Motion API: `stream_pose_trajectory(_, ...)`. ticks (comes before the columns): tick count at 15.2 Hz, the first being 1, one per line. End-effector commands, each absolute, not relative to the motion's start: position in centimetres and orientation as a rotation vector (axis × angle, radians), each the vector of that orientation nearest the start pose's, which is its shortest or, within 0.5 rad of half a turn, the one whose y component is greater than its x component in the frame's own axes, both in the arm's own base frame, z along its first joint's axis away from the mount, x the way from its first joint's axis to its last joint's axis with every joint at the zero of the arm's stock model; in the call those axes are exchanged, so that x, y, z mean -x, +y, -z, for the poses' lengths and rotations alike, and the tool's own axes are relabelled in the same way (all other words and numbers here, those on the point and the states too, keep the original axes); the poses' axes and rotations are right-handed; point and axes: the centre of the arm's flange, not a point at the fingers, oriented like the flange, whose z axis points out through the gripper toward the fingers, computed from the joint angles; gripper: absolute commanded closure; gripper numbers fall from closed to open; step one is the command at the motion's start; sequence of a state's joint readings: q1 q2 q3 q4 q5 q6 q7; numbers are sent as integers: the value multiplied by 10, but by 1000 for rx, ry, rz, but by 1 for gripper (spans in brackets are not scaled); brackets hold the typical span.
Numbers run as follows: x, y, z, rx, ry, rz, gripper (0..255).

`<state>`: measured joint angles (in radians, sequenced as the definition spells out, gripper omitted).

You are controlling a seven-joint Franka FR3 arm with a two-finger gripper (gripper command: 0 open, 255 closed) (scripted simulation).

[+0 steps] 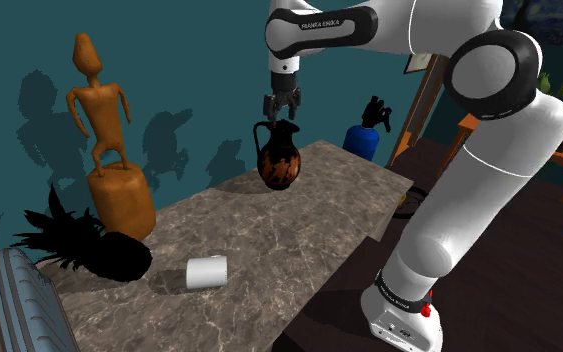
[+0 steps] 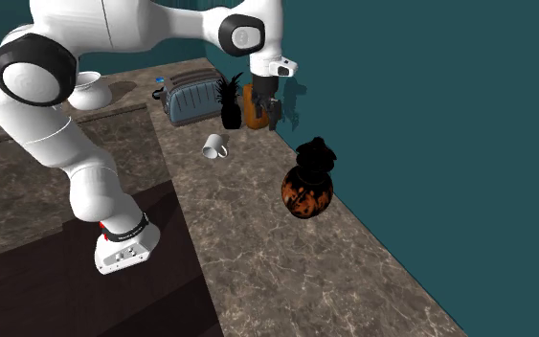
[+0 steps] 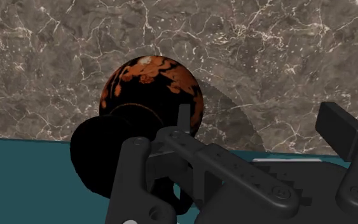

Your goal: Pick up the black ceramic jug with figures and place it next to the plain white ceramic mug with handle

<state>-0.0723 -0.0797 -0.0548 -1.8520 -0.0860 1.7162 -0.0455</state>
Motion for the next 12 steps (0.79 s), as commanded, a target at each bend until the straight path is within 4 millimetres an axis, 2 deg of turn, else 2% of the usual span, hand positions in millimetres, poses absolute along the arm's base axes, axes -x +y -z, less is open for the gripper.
stream_pose_trajectory(1,-550,-88,-538,3236,117,-123,0)
stream_pose_trajectory(10,-653,-138,-503,3330,167,-222,0)
stream_pose_trajectory(12,-654,-140,-497,3331,168,-224,0)
